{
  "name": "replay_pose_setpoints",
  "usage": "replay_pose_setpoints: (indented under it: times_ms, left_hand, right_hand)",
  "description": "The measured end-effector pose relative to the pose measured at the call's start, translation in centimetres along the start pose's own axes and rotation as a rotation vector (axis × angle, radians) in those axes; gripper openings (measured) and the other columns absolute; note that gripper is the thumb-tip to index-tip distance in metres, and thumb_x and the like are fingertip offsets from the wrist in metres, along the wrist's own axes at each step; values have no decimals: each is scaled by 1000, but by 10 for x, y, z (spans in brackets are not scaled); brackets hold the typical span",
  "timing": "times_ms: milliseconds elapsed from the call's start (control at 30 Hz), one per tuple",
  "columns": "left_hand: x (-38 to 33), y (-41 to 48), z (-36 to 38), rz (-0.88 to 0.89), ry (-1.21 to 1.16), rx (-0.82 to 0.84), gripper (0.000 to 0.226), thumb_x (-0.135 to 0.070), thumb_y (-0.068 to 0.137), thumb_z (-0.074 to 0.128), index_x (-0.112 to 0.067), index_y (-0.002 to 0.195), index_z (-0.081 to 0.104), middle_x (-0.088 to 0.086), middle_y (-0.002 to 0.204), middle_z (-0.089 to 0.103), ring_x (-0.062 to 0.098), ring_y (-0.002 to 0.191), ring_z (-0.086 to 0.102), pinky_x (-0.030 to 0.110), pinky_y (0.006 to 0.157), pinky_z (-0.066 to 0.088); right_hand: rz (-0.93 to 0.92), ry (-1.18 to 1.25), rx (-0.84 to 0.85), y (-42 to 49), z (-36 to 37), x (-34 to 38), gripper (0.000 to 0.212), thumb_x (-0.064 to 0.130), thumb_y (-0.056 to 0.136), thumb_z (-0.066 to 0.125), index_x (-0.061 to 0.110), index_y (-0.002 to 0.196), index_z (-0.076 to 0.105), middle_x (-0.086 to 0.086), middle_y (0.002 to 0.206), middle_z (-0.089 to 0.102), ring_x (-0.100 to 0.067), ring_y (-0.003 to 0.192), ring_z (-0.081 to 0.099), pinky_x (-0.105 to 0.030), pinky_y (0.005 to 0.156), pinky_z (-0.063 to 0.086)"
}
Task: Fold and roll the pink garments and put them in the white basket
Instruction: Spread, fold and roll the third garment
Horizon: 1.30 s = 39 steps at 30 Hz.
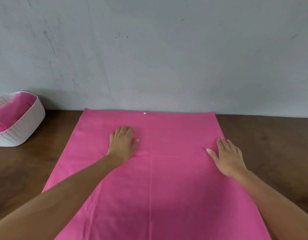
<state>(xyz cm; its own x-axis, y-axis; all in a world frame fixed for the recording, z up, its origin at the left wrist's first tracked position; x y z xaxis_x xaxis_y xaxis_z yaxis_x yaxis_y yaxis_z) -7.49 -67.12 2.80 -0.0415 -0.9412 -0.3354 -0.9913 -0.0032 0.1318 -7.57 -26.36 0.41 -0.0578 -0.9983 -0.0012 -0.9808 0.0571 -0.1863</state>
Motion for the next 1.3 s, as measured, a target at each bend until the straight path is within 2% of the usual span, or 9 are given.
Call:
replay_pose_setpoints:
  times_ms: [67, 133, 233, 500, 767, 1000, 1133, 1233, 1300]
  left_hand:
    - [-21, -11, 15, 98, 12, 87, 56, -50, 99, 52, -17, 145, 50, 7, 152, 44, 28, 143, 36, 48, 113, 31]
    - [-30, -21, 28, 128, 48, 165, 74, -68, 97, 30, -22, 155, 36, 3, 164, 29, 25, 152, 21, 47, 121, 22]
    - [-29, -29, 39, 165, 133, 179, 86, -72, 92, 4, -25, 160, 26, 3, 168, 17, 24, 156, 11, 47, 124, 16]
    - [-33, -31, 35, 181, 162, 149, 70, -62, 102, 18, -22, 159, 26, 7, 167, 20, 28, 155, 15, 51, 124, 16]
    - [-38, -25, 38, 233, 289, 174, 68, -57, 102, 19, -16, 154, 32, 17, 161, 30, 38, 148, 27, 57, 117, 31]
    - [-41, -20, 40, 259, 270, 165, 58, -48, 102, 39, -11, 146, 43, 21, 153, 38, 44, 137, 37, 62, 107, 37]
    - [-73, -20, 43, 390, 227, 154, 53, -35, 98, 50, -8, 144, 46, 21, 150, 43, 44, 132, 41, 61, 107, 38]
    - [-122, -33, 50, 538, 147, 188, 56, -35, 97, 55, -14, 148, 44, 17, 151, 42, 40, 136, 40, 57, 110, 35]
    - [-164, -46, 56, 664, 84, 229, 53, -36, 99, 55, -17, 147, 45, 12, 153, 41, 34, 138, 37, 53, 112, 32]
  right_hand:
    - [16, 29, 8, -24, 7, -3, 95, 74, 88, 1, 13, 161, 6, 0, 169, 3, -22, 156, 2, -44, 125, 11]
    - [42, 70, 2, -48, 13, -9, 97, 75, 87, 1, 12, 161, 4, 0, 170, 0, -21, 156, 0, -43, 125, 11]
    - [67, 99, -1, -86, 23, -15, 98, 75, 86, 0, 12, 161, -1, 0, 170, -4, -19, 156, -4, -40, 126, 6]
    - [153, 135, -43, -181, 47, -32, 94, 78, 89, -7, 18, 161, -6, 6, 168, -13, -11, 154, -12, -34, 125, -2]
    - [156, 155, -48, -273, 65, -54, 87, 79, 89, -6, 29, 160, -10, 15, 167, -13, -5, 152, -17, -33, 124, -2]
    - [199, 219, -129, -344, 78, -65, 78, 69, 100, 8, 21, 162, 6, 5, 169, 10, -20, 156, 3, -55, 122, 22]
    - [281, 262, -160, -356, 84, -70, 80, 73, 98, 7, 23, 161, 3, 6, 169, 4, -13, 156, -5, -50, 125, 12]
    - [285, 271, -175, -354, 85, -68, 85, 75, 96, 4, 20, 161, 1, 4, 169, 1, -13, 155, -7, -50, 126, 11]
    - [317, 295, -161, -354, 90, -71, 88, 79, 92, 0, 23, 159, -6, 7, 168, -7, -7, 154, -14, -43, 127, 4]
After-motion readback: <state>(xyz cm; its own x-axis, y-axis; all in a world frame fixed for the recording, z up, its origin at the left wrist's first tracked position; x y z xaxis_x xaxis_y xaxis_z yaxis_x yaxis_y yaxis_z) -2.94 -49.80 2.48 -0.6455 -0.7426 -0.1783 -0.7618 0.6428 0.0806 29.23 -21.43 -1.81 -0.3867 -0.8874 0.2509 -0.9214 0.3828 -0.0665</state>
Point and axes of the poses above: each hand's wrist, its own y-axis towards the middle knuckle, its own z-axis out of the palm, x = y × z, the point moved 8 cm from there along y, towards the middle knuckle
